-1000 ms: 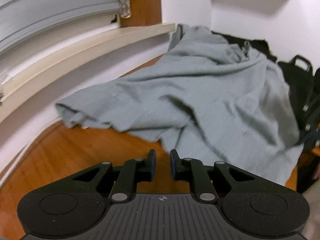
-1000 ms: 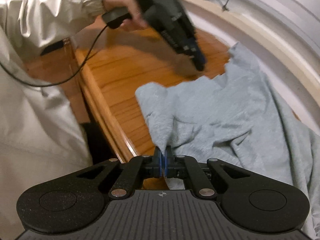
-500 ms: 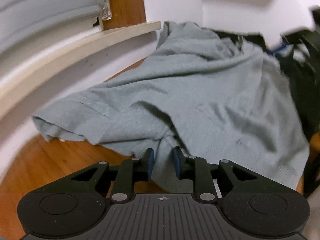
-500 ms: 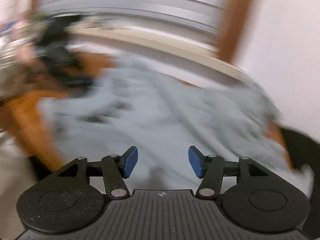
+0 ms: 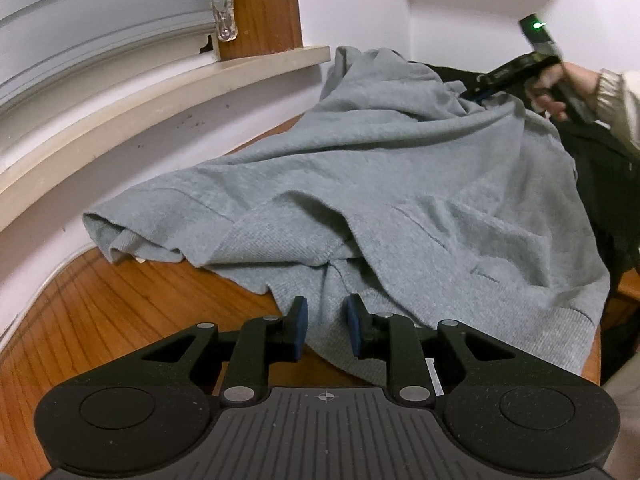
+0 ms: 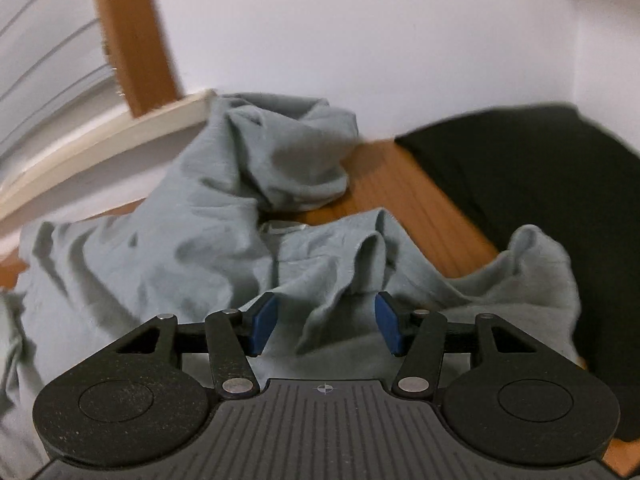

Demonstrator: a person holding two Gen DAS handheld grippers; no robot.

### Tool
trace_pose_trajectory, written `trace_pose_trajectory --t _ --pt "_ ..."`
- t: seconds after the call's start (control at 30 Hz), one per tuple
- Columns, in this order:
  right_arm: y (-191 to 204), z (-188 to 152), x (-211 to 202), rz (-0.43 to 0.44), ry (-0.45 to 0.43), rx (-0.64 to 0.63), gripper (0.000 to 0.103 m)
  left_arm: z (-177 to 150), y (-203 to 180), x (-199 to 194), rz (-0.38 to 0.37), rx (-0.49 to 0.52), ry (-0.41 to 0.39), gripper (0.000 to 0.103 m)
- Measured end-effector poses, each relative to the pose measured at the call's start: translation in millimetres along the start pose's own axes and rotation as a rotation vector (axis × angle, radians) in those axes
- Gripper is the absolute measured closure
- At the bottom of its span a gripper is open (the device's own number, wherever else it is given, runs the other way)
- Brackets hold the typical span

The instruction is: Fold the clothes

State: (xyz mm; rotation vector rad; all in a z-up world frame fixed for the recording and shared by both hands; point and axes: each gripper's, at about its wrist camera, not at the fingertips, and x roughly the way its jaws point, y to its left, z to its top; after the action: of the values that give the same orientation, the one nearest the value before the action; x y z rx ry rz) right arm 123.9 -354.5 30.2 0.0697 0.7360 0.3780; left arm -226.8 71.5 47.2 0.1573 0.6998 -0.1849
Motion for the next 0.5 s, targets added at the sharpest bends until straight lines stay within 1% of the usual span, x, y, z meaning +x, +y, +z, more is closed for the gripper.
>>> trace_pose_trajectory --t 0.03,0.07,0.1,0.13,0.2,0.33,0.4,0.5 --pt "1 3 4 0.008 0.004 0.000 0.050 -1 0 0 0.001 -0.007 -0.007 0.078" --pt "1 7 7 0.015 0.007 0.000 0.059 -2 0 -1 0.003 -0.014 -0.014 0.078" --pt "3 11 11 0.008 0.011 -0.020 0.085 -4 0 -1 0.005 -0.019 -0.022 0.078" --pt "8 15 12 -0.011 0.011 -0.049 0.098 -5 -1 -2 0.011 -0.018 -0.030 0.078" --pt "9 29 13 -0.026 -0.004 -0.088 0.099 -7 -4 -2 0.021 -0.021 -0.040 0.078" --pt "5 75 17 -0.069 -0.041 -0.126 0.099 -8 -5 -4 0.034 -0.030 -0.045 0.078" --pt "6 100 17 -0.107 -0.086 -0.154 0.099 -8 -6 -4 0.042 -0.034 -0.045 0.078" --pt "6 134 16 -0.193 -0.204 -0.184 0.099 -10 -7 -4 0.059 -0.046 -0.047 0.078"
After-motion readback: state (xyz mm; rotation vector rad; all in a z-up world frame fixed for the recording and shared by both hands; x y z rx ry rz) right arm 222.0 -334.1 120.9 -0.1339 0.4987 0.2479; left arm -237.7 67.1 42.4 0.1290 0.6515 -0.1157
